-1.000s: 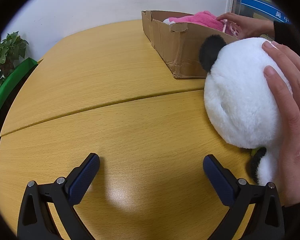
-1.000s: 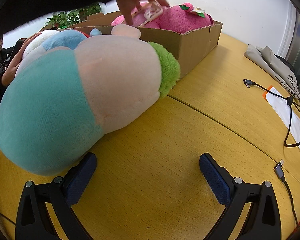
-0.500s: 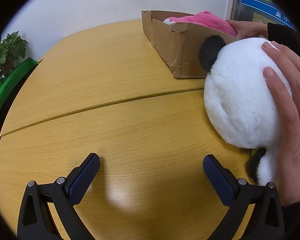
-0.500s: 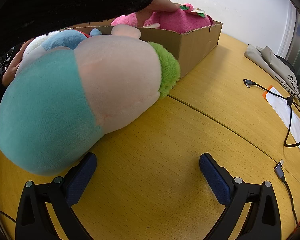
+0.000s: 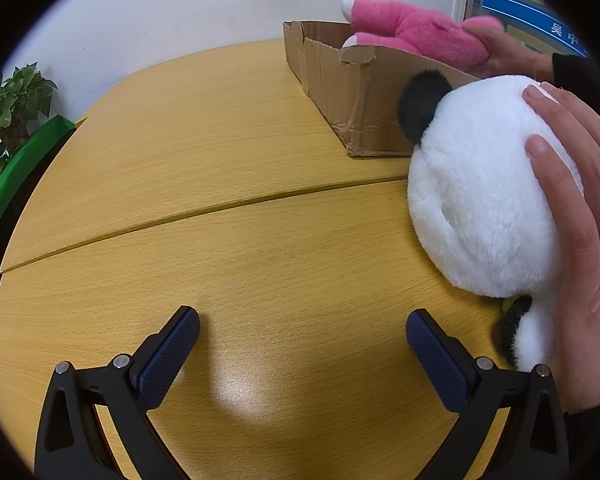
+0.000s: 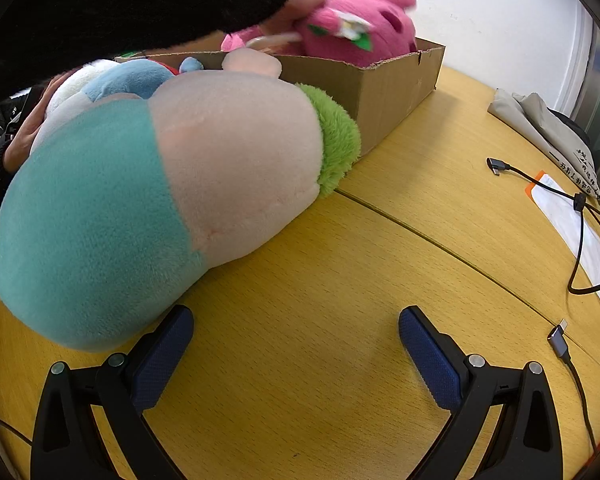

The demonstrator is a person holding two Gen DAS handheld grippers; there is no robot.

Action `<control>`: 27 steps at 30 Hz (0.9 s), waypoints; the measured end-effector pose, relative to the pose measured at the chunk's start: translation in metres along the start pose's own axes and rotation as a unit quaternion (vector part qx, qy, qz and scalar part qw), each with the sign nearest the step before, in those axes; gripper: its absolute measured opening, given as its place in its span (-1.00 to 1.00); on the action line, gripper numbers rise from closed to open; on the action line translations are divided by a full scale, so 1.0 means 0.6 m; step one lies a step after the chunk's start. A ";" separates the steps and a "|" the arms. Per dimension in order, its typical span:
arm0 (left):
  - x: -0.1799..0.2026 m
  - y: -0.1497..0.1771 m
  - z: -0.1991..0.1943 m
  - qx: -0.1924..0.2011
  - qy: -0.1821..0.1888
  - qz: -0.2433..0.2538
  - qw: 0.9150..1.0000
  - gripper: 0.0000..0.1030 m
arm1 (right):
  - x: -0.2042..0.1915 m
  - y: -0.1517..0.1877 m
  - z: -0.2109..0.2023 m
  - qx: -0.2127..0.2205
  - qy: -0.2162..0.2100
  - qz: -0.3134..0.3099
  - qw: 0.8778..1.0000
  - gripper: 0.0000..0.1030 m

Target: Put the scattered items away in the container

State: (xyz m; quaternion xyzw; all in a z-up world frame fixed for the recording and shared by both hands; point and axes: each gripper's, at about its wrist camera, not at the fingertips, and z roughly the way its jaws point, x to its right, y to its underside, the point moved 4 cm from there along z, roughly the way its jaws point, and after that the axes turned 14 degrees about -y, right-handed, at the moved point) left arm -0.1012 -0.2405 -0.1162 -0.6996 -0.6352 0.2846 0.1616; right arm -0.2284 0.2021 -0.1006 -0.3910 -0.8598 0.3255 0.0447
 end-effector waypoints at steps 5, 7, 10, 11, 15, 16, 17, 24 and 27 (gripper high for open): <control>0.000 0.000 0.000 0.000 0.000 0.000 1.000 1.00 | 0.000 0.000 0.000 0.000 0.000 0.000 1.000 1.00; 0.000 0.000 0.001 0.000 0.000 0.000 1.000 1.00 | 0.000 0.000 0.000 0.000 0.000 0.000 1.000 1.00; 0.000 0.000 0.002 0.000 0.000 0.000 1.000 1.00 | 0.000 0.000 0.000 0.000 0.000 -0.001 1.000 1.00; 0.000 0.000 0.001 0.000 0.000 0.000 1.000 1.00 | 0.000 0.000 0.000 0.000 -0.001 -0.001 1.000 1.00; 0.000 0.000 0.000 0.000 0.000 0.000 1.000 1.00 | 0.000 0.000 0.000 0.000 -0.001 -0.001 1.000 1.00; 0.000 0.000 0.000 0.000 0.000 0.000 1.000 1.00 | 0.000 0.000 0.000 0.000 -0.001 -0.001 1.000 1.00; 0.000 0.000 0.000 0.000 0.000 0.000 1.000 1.00 | 0.000 0.000 0.000 0.000 -0.001 -0.001 1.000 1.00; 0.000 0.000 0.000 0.000 0.000 0.000 1.000 1.00 | 0.000 0.001 0.000 0.000 -0.001 -0.001 1.000 1.00; 0.005 0.002 -0.005 0.000 0.000 0.000 1.000 1.00 | 0.000 0.001 -0.001 0.000 -0.001 -0.001 1.000 1.00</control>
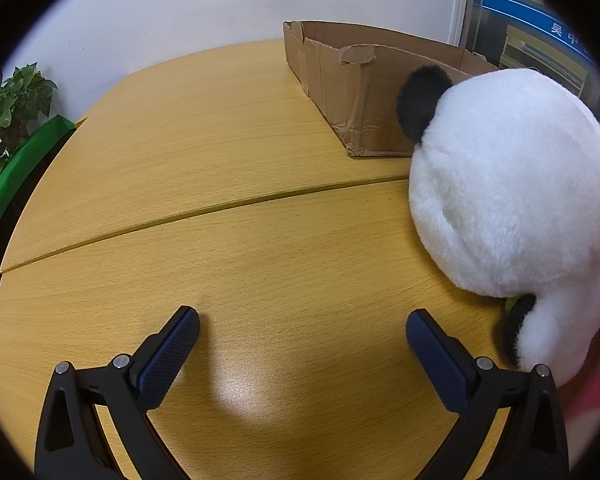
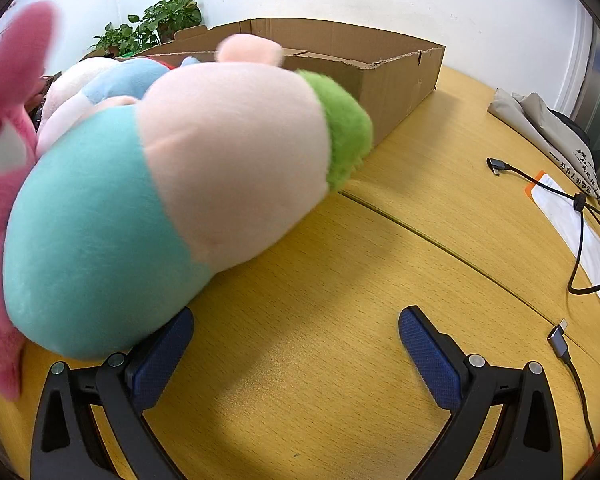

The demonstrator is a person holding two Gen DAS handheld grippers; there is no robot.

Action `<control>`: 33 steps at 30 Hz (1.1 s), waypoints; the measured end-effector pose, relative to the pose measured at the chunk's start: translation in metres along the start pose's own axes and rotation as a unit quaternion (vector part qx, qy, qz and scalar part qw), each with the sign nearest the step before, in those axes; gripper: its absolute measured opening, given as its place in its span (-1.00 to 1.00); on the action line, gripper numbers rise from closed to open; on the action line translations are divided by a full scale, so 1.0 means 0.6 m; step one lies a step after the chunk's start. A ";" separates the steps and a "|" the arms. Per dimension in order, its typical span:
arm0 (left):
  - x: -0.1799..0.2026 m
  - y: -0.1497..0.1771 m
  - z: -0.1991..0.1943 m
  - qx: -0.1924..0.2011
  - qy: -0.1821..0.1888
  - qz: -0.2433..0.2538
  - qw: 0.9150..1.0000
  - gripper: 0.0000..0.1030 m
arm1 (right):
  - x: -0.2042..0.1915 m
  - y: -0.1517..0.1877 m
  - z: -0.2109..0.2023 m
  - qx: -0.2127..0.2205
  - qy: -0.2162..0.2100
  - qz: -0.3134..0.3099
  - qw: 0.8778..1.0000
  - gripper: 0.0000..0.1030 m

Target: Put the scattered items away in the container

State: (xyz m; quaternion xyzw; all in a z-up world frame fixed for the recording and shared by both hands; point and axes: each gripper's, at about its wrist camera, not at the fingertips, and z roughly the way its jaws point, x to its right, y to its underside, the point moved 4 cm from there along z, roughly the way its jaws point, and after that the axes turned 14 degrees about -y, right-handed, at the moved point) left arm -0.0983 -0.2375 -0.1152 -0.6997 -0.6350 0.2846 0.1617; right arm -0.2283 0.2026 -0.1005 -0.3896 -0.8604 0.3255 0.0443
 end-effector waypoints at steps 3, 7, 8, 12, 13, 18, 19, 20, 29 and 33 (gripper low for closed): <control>0.002 -0.001 0.002 0.000 0.000 0.000 1.000 1.00 | 0.000 -0.001 0.000 0.000 0.000 0.000 1.000 1.00; 0.004 0.000 -0.011 -0.002 -0.005 -0.007 1.000 1.00 | 0.000 -0.001 0.001 0.000 0.000 0.000 1.000 1.00; 0.006 0.001 -0.018 -0.003 -0.010 -0.013 1.000 1.00 | 0.000 -0.001 0.002 0.000 0.000 0.000 1.000 1.00; 0.008 0.001 -0.017 -0.006 -0.018 -0.023 1.000 1.00 | 0.000 -0.002 0.002 0.000 0.000 -0.001 1.000 1.00; 0.008 0.001 -0.017 -0.006 -0.018 -0.023 1.000 1.00 | 0.000 -0.001 0.002 0.000 0.000 -0.001 1.000 1.00; 0.008 0.001 -0.016 -0.006 -0.018 -0.023 1.000 1.00 | 0.000 -0.001 0.002 0.000 -0.001 -0.001 1.000 1.00; 0.007 0.001 -0.016 -0.006 -0.018 -0.023 1.000 1.00 | 0.000 -0.001 0.001 0.000 -0.001 -0.001 1.000 1.00; 0.008 0.001 -0.016 -0.006 -0.018 -0.023 1.000 1.00 | 0.000 -0.001 0.001 0.000 -0.001 -0.001 1.000 1.00; 0.008 0.001 -0.017 -0.006 -0.018 -0.023 1.000 1.00 | 0.000 -0.001 0.001 -0.001 -0.002 -0.002 1.000 1.00; 0.008 0.001 -0.017 -0.006 -0.018 -0.023 1.000 1.00 | 0.000 -0.001 0.001 -0.001 -0.002 -0.003 1.000 1.00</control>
